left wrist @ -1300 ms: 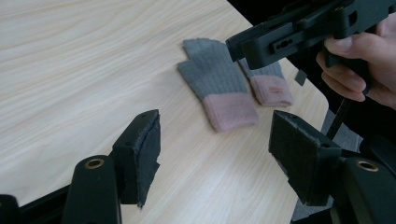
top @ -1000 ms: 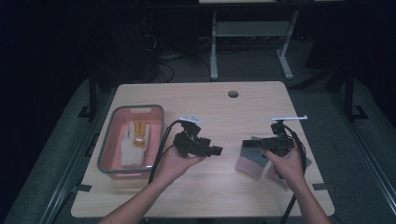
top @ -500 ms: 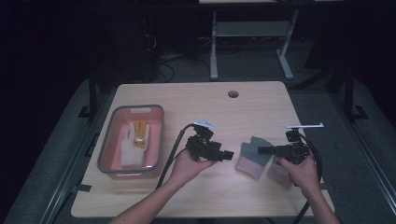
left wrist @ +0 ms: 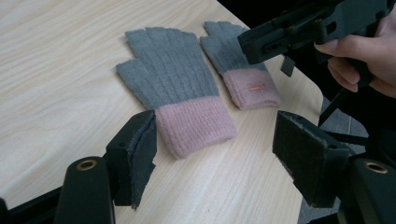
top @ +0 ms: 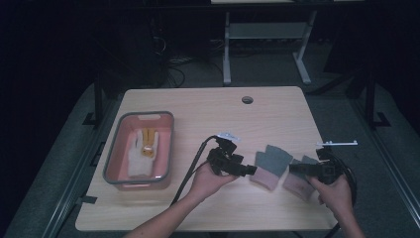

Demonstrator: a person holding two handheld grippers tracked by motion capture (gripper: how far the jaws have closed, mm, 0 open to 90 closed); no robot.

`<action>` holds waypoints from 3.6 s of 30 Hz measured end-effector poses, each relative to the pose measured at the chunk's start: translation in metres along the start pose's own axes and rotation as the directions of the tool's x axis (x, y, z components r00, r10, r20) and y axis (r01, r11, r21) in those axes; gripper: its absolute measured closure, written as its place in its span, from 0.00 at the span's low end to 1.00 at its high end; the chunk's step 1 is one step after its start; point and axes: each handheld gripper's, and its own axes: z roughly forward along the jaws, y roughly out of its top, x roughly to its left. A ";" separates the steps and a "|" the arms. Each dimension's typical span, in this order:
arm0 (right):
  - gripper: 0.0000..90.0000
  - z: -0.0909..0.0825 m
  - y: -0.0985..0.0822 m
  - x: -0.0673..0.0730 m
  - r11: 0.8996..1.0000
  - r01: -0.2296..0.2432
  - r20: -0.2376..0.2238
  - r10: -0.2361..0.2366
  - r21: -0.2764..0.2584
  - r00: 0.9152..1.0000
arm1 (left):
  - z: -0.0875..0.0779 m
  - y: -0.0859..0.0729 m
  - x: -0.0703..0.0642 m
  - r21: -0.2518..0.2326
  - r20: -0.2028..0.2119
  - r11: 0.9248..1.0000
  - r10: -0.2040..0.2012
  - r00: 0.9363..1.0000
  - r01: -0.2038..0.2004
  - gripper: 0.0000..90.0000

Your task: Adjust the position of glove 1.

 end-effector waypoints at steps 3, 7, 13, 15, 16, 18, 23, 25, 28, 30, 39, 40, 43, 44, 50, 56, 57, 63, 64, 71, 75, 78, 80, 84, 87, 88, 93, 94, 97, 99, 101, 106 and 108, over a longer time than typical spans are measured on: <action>0.57 -0.002 -0.004 -0.004 1.000 0.010 0.037 -0.010 -0.001 0.999 | 0.003 0.000 -0.001 0.001 0.000 1.000 0.004 1.000 -0.004 0.33; 0.58 -0.004 -0.010 -0.012 1.000 -0.016 0.052 0.016 -0.001 0.999 | 0.006 -0.001 -0.002 0.004 0.000 1.000 0.003 1.000 -0.003 0.33; 0.58 -0.003 -0.016 -0.018 1.000 -0.011 0.101 0.010 0.011 0.995 | 0.011 -0.002 -0.003 0.020 0.001 1.000 0.008 1.000 -0.008 0.33; 0.58 -0.001 -0.018 -0.018 1.000 0.003 0.126 -0.006 0.022 0.992 | 0.013 -0.002 -0.004 0.021 0.005 1.000 0.007 1.000 -0.007 0.33; 0.58 0.000 -0.018 -0.018 1.000 0.005 0.134 -0.008 0.027 0.991 | 0.014 -0.003 -0.004 0.020 0.006 1.000 0.008 1.000 -0.008 0.33; 0.58 0.003 -0.020 -0.018 0.999 0.015 0.155 -0.021 0.037 0.988 | 0.016 -0.003 -0.005 0.025 0.008 1.000 0.007 1.000 -0.008 0.33; 0.59 0.007 -0.022 -0.015 0.998 0.041 0.187 -0.050 0.050 0.981 | 0.021 -0.004 -0.005 0.026 0.009 1.000 0.005 1.000 -0.005 0.33; 0.59 0.009 -0.023 -0.014 0.997 0.060 0.201 -0.071 0.058 0.977 | 0.022 -0.004 -0.005 0.028 0.005 1.000 0.003 1.000 -0.004 0.33; 0.62 0.011 -0.024 -0.012 0.995 0.085 0.220 -0.096 0.059 0.971 | 0.024 -0.005 -0.005 0.037 0.006 0.999 0.011 1.000 -0.011 0.32; 0.64 0.012 -0.025 -0.010 0.993 0.099 0.230 -0.111 0.065 0.967 | 0.025 -0.006 -0.006 0.038 0.006 0.999 0.009 1.000 -0.009 0.32; 0.88 0.013 -0.026 -0.010 0.993 0.101 0.235 -0.111 0.056 0.966 | 0.027 -0.010 -0.003 0.049 0.017 0.999 -0.007 1.000 0.006 0.33; 0.89 0.013 -0.026 -0.010 0.994 0.099 0.234 -0.109 0.055 0.966 | 0.027 -0.010 -0.002 0.050 0.016 0.999 -0.004 1.000 0.003 0.33; 0.91 0.013 -0.026 -0.008 0.992 0.109 0.244 -0.120 0.057 0.962 | 0.028 -0.010 -0.002 0.047 0.016 0.999 -0.005 1.000 0.004 0.33; 0.92 0.013 -0.026 -0.008 0.993 0.107 0.245 -0.118 0.056 0.962 | 0.027 -0.010 -0.003 0.050 0.012 0.999 0.000 1.000 0.000 0.33; 0.94 0.010 -0.025 -0.003 0.993 0.109 0.250 -0.118 0.050 0.961 | 0.024 -0.009 -0.001 0.040 0.018 0.999 -0.010 1.000 0.009 0.33; 0.94 0.001 -0.020 0.006 0.994 0.106 0.231 -0.109 0.026 0.967 | 0.017 -0.009 0.001 0.021 0.005 1.000 -0.015 1.000 0.015 0.33; 0.94 0.000 -0.019 0.008 0.994 0.105 0.231 -0.108 0.025 0.967 | 0.016 -0.009 0.002 0.027 0.003 1.000 -0.013 1.000 0.012 0.33; 0.94 -0.007 -0.008 0.026 0.993 0.118 0.200 -0.116 0.003 0.973 | 0.012 -0.009 0.003 0.018 -0.005 1.000 -0.015 1.000 0.015 0.33; 0.94 -0.006 -0.006 0.030 0.993 0.118 0.196 -0.116 0.005 0.974 | 0.011 -0.009 0.004 0.018 -0.009 1.000 -0.014 1.000 0.014 0.33; 0.94 0.009 0.004 0.047 0.991 0.132 0.179 -0.133 0.016 0.975 | 0.003 -0.009 0.011 0.003 -0.025 1.000 -0.021 0.999 0.021 0.33; 0.94 0.018 0.009 0.054 0.991 0.133 0.168 -0.134 0.018 0.977 | 0.001 -0.010 0.013 0.005 -0.035 0.999 -0.032 0.999 0.032 0.33; 0.94 0.024 0.012 0.061 0.990 0.142 0.150 -0.144 0.026 0.978 | 0.001 -0.010 0.015 -0.002 -0.035 0.999 -0.040 0.999 0.040 0.33; 0.94 0.027 0.014 0.065 0.988 0.149 0.147 -0.152 0.032 0.977 | 0.000 -0.010 0.015 -0.003 -0.035 0.999 -0.042 0.998 0.042 0.33; 0.93 0.036 0.020 0.071 0.985 0.166 0.144 -0.170 0.038 0.975 | 0.000 -0.010 0.016 0.004 -0.039 0.999 -0.039 0.998 0.039 0.33; 0.93 0.043 0.022 0.073 0.983 0.176 0.144 -0.182 0.053 0.973 | 0.000 -0.010 0.018 0.000 -0.038 0.999 -0.045 0.998 0.045 0.33; 0.93 0.045 0.022 0.073 0.983 0.175 0.141 -0.181 0.055 0.973 | -0.001 -0.010 0.019 0.001 -0.039 0.999 -0.043 0.998 0.043 0.33; 0.93 0.050 0.021 0.073 0.983 0.174 0.134 -0.181 0.060 0.974 | 0.003 -0.011 0.018 0.002 -0.037 0.999 -0.053 0.998 0.053 0.33; 0.93 0.052 0.021 0.072 0.983 0.174 0.131 -0.180 0.060 0.975 | 0.004 -0.011 0.017 0.001 -0.036 0.999 -0.051 0.998 0.051 0.33; 0.92 0.055 0.019 0.070 0.983 0.170 0.129 -0.177 0.064 0.976 | 0.006 -0.010 0.016 0.000 -0.030 0.998 -0.057 0.998 0.057 0.34; 0.91 0.057 0.018 0.069 0.984 0.169 0.130 -0.175 0.061 0.976 | 0.009 -0.010 0.015 0.012 -0.033 0.999 -0.052 0.998 0.052 0.35; 0.88 0.057 0.017 0.067 0.985 0.160 0.124 -0.166 0.059 0.978 | 0.011 -0.010 0.015 0.016 -0.025 0.998 -0.057 0.998 0.057 0.35; 0.76 0.047 0.016 0.062 0.991 0.130 0.101 -0.131 0.017 0.986 | 0.017 -0.006 0.015 0.025 -0.020 0.998 -0.063 0.998 0.064 0.37; 0.73 0.044 0.016 0.059 0.992 0.123 0.089 -0.123 0.009 0.988 | 0.020 -0.004 0.014 0.027 -0.018 0.997 -0.066 0.998 0.066 0.38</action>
